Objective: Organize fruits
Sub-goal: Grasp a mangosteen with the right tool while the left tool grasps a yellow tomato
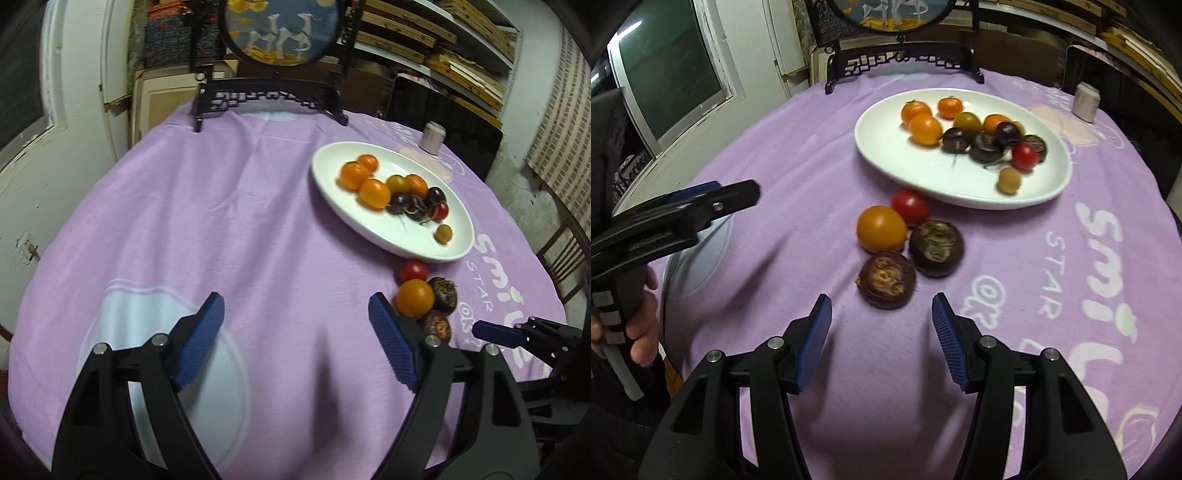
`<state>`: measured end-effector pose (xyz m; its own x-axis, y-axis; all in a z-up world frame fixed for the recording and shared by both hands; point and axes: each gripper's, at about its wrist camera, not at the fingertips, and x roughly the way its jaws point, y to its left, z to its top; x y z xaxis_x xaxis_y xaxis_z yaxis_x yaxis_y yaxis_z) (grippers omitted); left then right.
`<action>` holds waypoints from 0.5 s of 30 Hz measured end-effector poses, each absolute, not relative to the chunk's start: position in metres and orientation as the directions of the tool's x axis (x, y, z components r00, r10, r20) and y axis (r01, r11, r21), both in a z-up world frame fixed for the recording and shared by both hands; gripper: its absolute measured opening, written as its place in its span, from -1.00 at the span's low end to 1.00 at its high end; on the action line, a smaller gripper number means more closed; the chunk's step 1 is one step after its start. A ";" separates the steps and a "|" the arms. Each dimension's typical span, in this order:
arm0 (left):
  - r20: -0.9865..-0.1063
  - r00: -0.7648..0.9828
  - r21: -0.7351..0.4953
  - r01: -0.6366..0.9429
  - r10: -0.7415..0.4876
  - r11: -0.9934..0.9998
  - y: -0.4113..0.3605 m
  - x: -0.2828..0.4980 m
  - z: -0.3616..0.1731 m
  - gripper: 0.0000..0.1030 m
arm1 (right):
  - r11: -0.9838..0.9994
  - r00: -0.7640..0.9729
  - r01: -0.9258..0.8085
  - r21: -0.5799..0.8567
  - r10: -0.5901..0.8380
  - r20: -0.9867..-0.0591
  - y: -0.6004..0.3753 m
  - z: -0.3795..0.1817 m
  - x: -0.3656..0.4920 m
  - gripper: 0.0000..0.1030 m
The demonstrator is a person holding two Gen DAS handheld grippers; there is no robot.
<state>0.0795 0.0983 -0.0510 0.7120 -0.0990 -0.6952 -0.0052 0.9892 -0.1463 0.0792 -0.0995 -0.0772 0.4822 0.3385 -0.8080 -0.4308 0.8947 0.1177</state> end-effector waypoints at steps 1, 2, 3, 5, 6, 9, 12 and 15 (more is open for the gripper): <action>-0.695 0.712 -0.146 -0.009 -0.096 0.989 0.100 0.078 -0.051 0.60 | 0.893 0.474 -0.432 0.121 0.340 -0.812 -0.097 -0.080 0.081 0.11; -0.695 0.712 -0.149 -0.013 -0.096 0.989 0.104 0.076 -0.052 0.60 | 0.892 0.469 -0.434 0.124 0.342 -0.815 -0.095 -0.081 0.083 0.11; -0.696 0.712 -0.151 -0.018 -0.094 0.988 0.106 0.073 -0.052 0.61 | 0.892 0.464 -0.435 0.125 0.341 -0.818 -0.092 -0.083 0.085 0.11; -0.698 0.710 -0.157 -0.021 -0.095 0.987 0.109 0.072 -0.053 0.63 | 0.894 0.461 -0.432 0.123 0.336 -0.821 -0.090 -0.086 0.090 0.11; -0.699 0.708 -0.160 -0.020 -0.099 0.987 0.110 0.072 -0.054 0.64 | 0.896 0.462 -0.428 0.120 0.331 -0.822 -0.088 -0.088 0.093 0.11; -0.706 0.700 -0.166 -0.013 -0.109 0.986 0.109 0.071 -0.055 0.65 | 0.904 0.461 -0.415 0.108 0.311 -0.831 -0.086 -0.096 0.101 0.11; -0.707 0.698 -0.150 0.005 -0.111 0.989 0.101 0.070 -0.052 0.70 | 0.905 0.486 -0.421 0.069 0.289 -0.825 -0.082 -0.100 0.102 0.07; -0.711 0.694 -0.130 0.026 -0.111 0.991 0.089 0.070 -0.050 0.71 | 0.901 0.510 -0.434 0.025 0.268 -0.817 -0.082 -0.101 0.096 -0.21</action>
<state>0.0698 0.0890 -0.0503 0.6941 -0.1109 -0.7113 0.0257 0.9912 -0.1295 0.0965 -0.0819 -0.1011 0.5104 0.2683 -0.8170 -0.4339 0.9006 0.0247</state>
